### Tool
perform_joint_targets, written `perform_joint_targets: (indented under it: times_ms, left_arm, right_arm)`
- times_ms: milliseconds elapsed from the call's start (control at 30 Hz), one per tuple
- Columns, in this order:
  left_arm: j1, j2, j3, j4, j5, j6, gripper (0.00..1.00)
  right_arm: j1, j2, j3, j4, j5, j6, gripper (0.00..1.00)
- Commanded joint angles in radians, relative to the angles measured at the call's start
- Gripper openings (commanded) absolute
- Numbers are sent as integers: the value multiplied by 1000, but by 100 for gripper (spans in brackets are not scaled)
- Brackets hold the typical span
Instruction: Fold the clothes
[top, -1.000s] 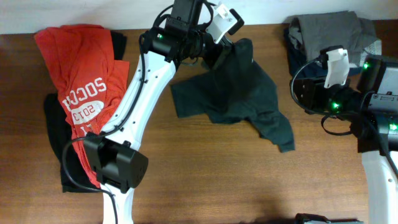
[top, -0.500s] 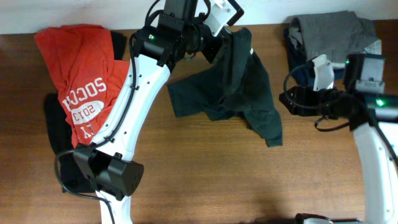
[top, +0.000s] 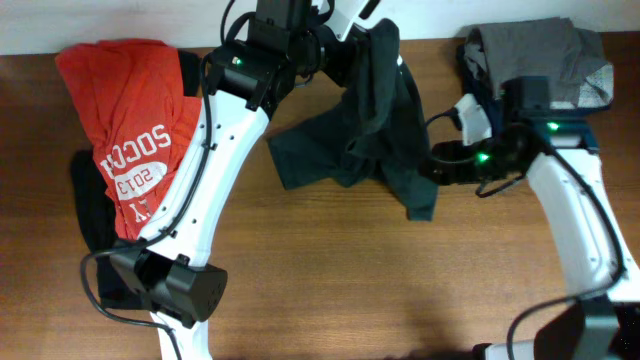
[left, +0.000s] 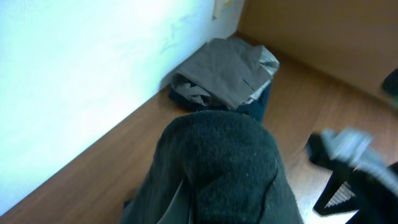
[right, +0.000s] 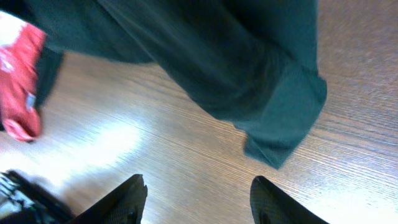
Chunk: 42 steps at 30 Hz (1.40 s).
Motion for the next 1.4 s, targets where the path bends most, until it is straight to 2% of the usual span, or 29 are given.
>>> perform_joint_targets:
  times_ms: [0, 233, 600, 900, 967, 1067, 1100, 1167, 1200, 1367]
  left_arm:
    - [0, -48, 28, 11, -36, -39, 1]
    - [0, -48, 28, 11, -37, -39, 1]
    - [0, -48, 28, 10, -85, -39, 1]
    - [0, -48, 28, 9, -88, -39, 1]
    - [0, -48, 28, 9, -88, -39, 1]
    - [0, -48, 28, 8, -88, -39, 1]
    - [0, -48, 28, 7, -88, -39, 1]
    - [0, -48, 28, 3, -89, -39, 1]
    - [0, -48, 28, 2, -89, -39, 1]
    - [0, -48, 28, -11, -125, -39, 1]
  right_arm:
    - [63, 58, 10, 12, 89, -16, 58]
    - [174, 163, 10, 92, 212, -3, 58]
    - [280, 287, -16, 206, 511, 132, 57]
    - [280, 332, -156, 463, 519, 192, 56]
    - [280, 332, -177, 518, 509, 204, 47]
    - [280, 332, -182, 555, 509, 207, 23]
    - [280, 332, -183, 558, 509, 207, 23]
    - [280, 332, -189, 585, 509, 208, 8]
    - [280, 332, -193, 597, 512, 220, 4]
    - [279, 325, -201, 606, 511, 225, 4]
